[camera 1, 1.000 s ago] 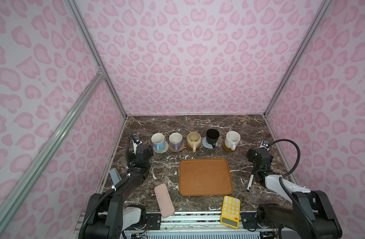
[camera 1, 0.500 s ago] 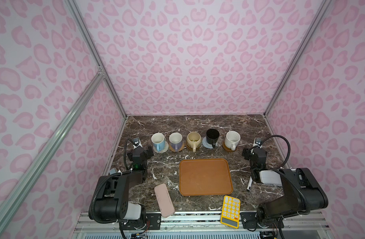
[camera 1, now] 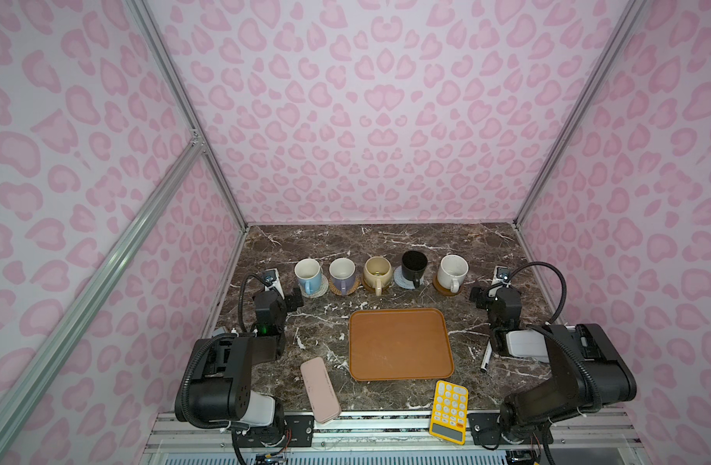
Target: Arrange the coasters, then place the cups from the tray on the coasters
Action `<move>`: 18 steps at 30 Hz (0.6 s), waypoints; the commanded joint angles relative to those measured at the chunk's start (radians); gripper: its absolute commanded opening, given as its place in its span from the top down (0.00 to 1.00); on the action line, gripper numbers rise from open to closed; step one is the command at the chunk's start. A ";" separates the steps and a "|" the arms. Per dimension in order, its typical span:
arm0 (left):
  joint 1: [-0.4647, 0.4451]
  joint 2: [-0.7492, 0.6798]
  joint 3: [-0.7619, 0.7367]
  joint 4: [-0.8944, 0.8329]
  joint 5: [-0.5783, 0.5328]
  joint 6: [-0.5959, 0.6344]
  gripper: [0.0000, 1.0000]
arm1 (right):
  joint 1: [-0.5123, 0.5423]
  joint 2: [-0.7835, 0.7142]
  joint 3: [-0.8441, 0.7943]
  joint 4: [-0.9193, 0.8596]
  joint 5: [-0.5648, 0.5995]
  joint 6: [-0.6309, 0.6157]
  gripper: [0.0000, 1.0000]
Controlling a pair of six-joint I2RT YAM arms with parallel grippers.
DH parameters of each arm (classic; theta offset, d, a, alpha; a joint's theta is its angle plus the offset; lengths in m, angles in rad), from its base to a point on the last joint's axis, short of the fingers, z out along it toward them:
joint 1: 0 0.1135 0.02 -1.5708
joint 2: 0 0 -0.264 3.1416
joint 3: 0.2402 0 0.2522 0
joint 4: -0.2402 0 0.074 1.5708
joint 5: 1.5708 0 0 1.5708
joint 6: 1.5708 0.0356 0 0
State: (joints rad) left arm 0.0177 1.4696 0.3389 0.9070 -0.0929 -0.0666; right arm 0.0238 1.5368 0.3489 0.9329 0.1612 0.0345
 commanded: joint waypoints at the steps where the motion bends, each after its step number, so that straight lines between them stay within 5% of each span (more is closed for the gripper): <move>1: 0.001 -0.001 -0.003 0.048 0.016 0.015 0.03 | 0.000 0.001 0.000 0.019 -0.011 -0.004 0.02; 18: -0.001 0.013 0.020 0.019 0.016 0.016 0.03 | -0.001 0.000 0.002 0.010 -0.011 -0.004 0.02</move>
State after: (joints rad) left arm 0.0177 1.4765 0.3466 0.9104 -0.0792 -0.0593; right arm 0.0223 1.5356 0.3496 0.9321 0.1520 0.0341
